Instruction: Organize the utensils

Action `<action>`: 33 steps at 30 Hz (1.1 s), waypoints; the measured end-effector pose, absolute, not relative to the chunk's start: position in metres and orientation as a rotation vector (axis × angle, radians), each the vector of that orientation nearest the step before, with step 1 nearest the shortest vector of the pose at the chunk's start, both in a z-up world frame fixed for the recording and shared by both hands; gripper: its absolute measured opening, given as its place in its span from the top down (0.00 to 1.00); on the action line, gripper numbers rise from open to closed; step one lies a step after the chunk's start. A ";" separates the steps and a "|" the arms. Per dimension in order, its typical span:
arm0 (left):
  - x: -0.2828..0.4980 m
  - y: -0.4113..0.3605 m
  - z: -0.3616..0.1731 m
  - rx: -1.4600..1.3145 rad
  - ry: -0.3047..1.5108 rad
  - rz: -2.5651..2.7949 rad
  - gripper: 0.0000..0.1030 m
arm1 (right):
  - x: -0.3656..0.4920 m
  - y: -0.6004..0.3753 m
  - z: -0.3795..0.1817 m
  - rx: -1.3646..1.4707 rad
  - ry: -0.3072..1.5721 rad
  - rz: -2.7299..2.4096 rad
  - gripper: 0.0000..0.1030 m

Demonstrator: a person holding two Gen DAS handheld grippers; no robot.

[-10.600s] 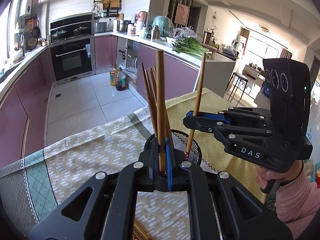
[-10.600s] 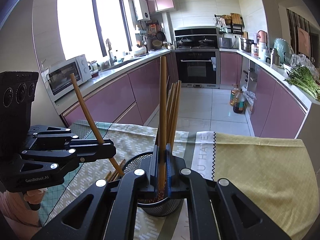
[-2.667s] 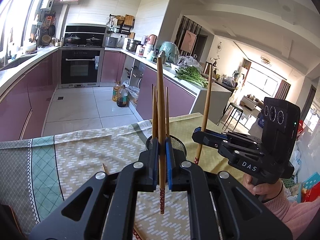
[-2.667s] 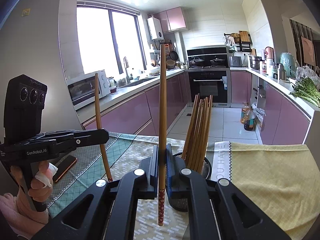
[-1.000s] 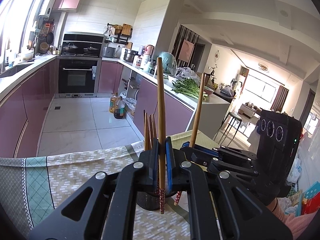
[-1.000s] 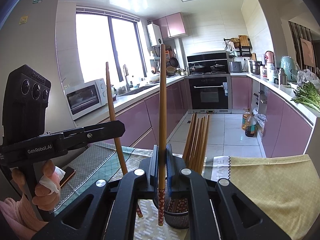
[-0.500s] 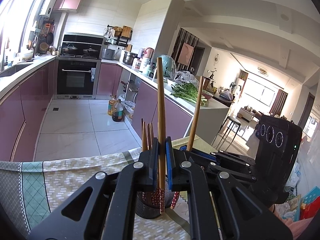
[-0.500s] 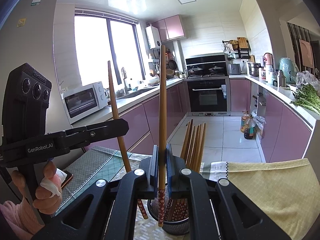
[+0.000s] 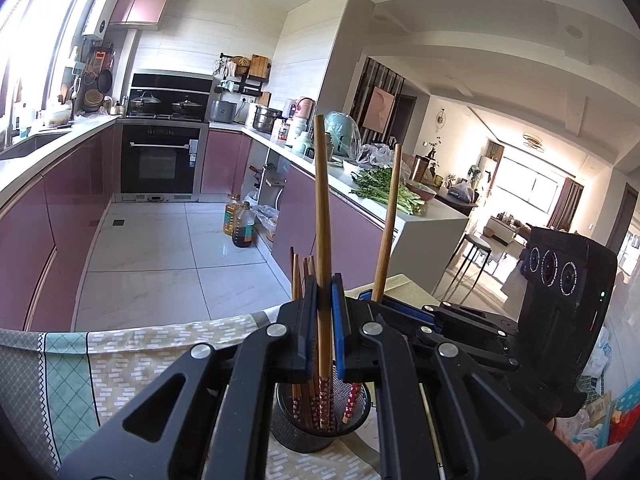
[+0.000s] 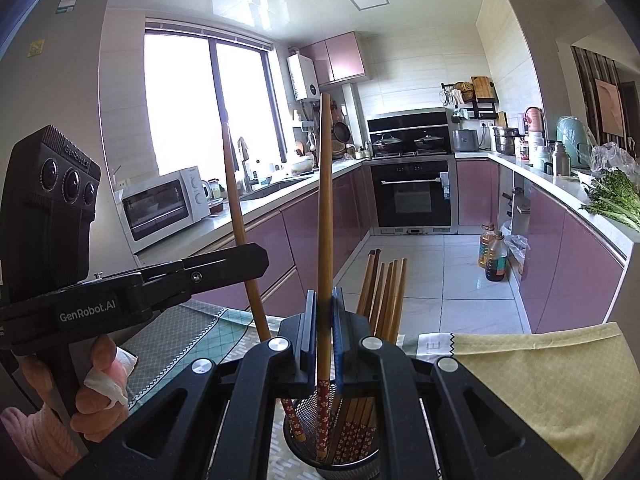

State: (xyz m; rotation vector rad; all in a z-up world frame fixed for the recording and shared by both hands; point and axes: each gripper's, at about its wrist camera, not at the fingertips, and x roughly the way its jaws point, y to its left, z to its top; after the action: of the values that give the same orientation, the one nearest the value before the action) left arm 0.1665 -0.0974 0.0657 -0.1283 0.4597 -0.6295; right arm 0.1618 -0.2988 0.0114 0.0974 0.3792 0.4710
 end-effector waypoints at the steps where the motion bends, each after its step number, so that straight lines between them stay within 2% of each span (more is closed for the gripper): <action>1: 0.168 -0.098 0.065 -0.129 0.461 -0.626 0.93 | 0.163 -0.298 0.010 0.098 0.380 0.464 0.94; 33: 0.179 -0.132 0.023 0.016 0.624 -0.624 0.93 | 0.181 -0.291 -0.031 0.124 0.545 0.427 0.94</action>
State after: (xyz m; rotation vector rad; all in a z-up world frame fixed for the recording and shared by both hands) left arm 0.1789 -0.1324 0.0233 0.0157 0.6236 -0.6239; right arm 0.1812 -0.2911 -0.0312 0.1245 0.5446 0.4273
